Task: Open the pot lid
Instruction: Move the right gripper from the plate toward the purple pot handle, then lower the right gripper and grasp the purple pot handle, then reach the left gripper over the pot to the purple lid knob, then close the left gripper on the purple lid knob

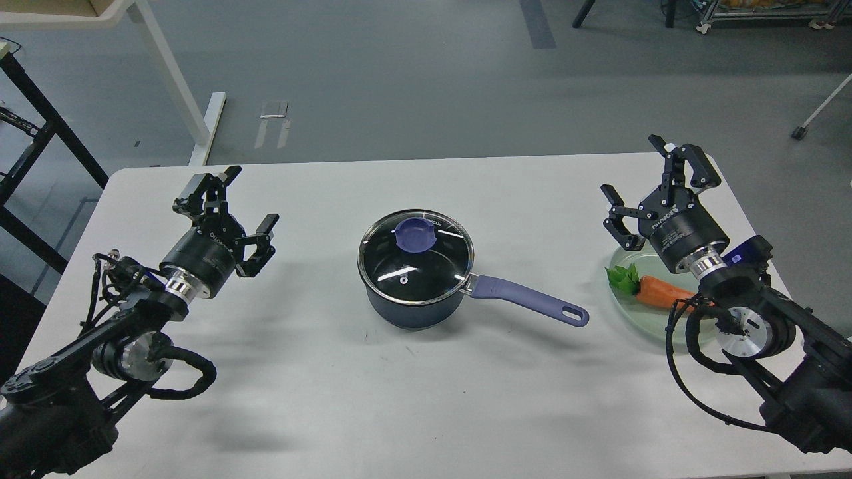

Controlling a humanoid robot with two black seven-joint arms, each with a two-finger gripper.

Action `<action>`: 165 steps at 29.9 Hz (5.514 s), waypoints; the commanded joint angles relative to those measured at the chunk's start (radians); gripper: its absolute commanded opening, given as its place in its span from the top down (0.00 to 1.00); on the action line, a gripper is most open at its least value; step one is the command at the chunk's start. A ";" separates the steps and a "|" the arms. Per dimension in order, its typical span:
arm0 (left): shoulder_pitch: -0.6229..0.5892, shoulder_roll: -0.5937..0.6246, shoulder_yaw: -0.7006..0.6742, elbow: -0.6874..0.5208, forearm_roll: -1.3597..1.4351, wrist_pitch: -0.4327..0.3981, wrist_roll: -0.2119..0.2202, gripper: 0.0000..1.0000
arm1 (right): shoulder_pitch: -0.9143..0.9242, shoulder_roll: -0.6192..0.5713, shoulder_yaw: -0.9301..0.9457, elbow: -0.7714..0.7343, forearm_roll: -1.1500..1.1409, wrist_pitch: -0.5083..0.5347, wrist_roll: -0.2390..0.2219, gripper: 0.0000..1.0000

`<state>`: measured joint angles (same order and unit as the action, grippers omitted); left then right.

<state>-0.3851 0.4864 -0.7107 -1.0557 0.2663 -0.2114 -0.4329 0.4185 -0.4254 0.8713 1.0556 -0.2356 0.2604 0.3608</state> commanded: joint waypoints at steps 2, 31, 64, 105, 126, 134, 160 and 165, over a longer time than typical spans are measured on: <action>0.000 0.003 -0.004 -0.001 -0.001 0.003 0.003 0.01 | -0.004 -0.001 0.000 0.006 -0.001 0.002 0.003 0.00; -0.070 0.024 0.004 0.005 -0.013 -0.042 -0.032 0.01 | 0.489 -0.412 -0.492 0.494 -1.353 0.016 0.128 0.00; -0.070 0.035 0.000 -0.010 -0.015 -0.042 -0.056 0.01 | 0.519 -0.270 -0.696 0.339 -1.866 0.046 0.128 0.16; -0.268 0.087 0.019 -0.132 0.992 -0.102 -0.056 0.01 | 0.505 -0.234 -0.695 0.270 -1.851 0.039 0.128 0.77; -0.617 -0.046 0.542 -0.047 1.738 0.213 -0.056 0.01 | 0.505 -0.233 -0.693 0.273 -1.851 0.042 0.128 0.76; -0.607 -0.083 0.554 0.025 1.775 0.233 -0.056 0.01 | 0.505 -0.231 -0.693 0.273 -1.851 0.042 0.128 0.76; -0.583 -0.127 0.605 0.114 1.775 0.274 -0.056 0.29 | 0.502 -0.231 -0.690 0.274 -1.851 0.045 0.128 0.76; -0.584 -0.127 0.608 0.115 1.775 0.300 -0.056 0.59 | 0.502 -0.231 -0.689 0.276 -1.851 0.045 0.128 0.76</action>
<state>-0.9680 0.3578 -0.1043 -0.9408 2.0418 0.0773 -0.4885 0.9203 -0.6565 0.1813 1.3305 -2.0863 0.3055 0.4887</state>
